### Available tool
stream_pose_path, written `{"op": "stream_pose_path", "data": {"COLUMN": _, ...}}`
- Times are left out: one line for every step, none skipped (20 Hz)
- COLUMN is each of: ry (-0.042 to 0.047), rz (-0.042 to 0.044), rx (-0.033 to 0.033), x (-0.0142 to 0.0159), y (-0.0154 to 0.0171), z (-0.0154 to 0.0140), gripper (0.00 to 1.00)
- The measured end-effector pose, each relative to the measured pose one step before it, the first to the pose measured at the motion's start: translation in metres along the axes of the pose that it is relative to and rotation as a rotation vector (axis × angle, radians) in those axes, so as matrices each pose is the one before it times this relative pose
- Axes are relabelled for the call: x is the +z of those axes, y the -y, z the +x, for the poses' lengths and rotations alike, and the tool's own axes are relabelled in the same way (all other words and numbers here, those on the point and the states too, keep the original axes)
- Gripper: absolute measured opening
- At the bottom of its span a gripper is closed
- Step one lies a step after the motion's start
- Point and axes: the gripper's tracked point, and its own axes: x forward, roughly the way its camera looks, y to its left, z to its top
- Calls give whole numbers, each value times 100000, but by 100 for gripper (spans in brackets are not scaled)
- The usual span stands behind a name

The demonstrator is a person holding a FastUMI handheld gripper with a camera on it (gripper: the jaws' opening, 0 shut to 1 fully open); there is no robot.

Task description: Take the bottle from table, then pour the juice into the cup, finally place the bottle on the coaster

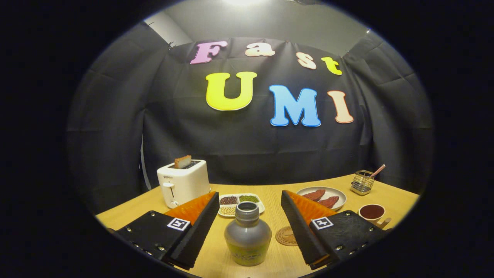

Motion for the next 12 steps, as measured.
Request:
{"op": "stream_pose_path", "data": {"ry": -132, "rz": 781, "rx": -71, "x": -961, "y": -107, "z": 231, "gripper": 98}}
{"op": "stream_pose_path", "data": {"ry": 169, "rz": 795, "rx": 413, "x": -629, "y": -90, "z": 243, "gripper": 99}}
{"op": "stream_pose_path", "data": {"ry": -89, "rz": -38, "rx": 531, "x": -683, "y": -205, "z": 312, "gripper": 99}}
{"op": "stream_pose_path", "data": {"ry": -376, "rz": -575, "rx": 375, "x": -705, "y": -66, "z": 310, "gripper": 98}}
{"op": "stream_pose_path", "data": {"ry": -1264, "rz": -233, "rx": 24, "x": -1004, "y": 78, "z": 376, "gripper": 98}}
{"op": "stream_pose_path", "data": {"ry": -791, "rz": 64, "rx": 200, "x": -635, "y": -20, "z": 440, "gripper": 99}}
{"op": "stream_pose_path", "data": {"ry": -190, "rz": 61, "rx": -224, "x": -429, "y": 104, "z": 263, "gripper": 98}}
{"op": "stream_pose_path", "data": {"ry": -400, "rz": 88, "rx": 7, "x": -346, "y": 86, "z": 294, "gripper": 99}}
{"op": "stream_pose_path", "data": {"ry": -492, "rz": -151, "rx": -279, "x": -391, "y": 25, "z": 298, "gripper": 97}}
{"op": "stream_pose_path", "data": {"ry": -323, "rz": -315, "rx": -369, "x": -227, "y": 138, "z": 114, "gripper": 96}}
{"op": "stream_pose_path", "data": {"ry": -374, "rz": 203, "rx": 723, "x": -360, "y": -48, "z": 258, "gripper": 95}}
{"op": "stream_pose_path", "data": {"ry": 513, "rz": -159, "rx": 591, "x": 168, "y": -199, "z": 164, "gripper": 87}}
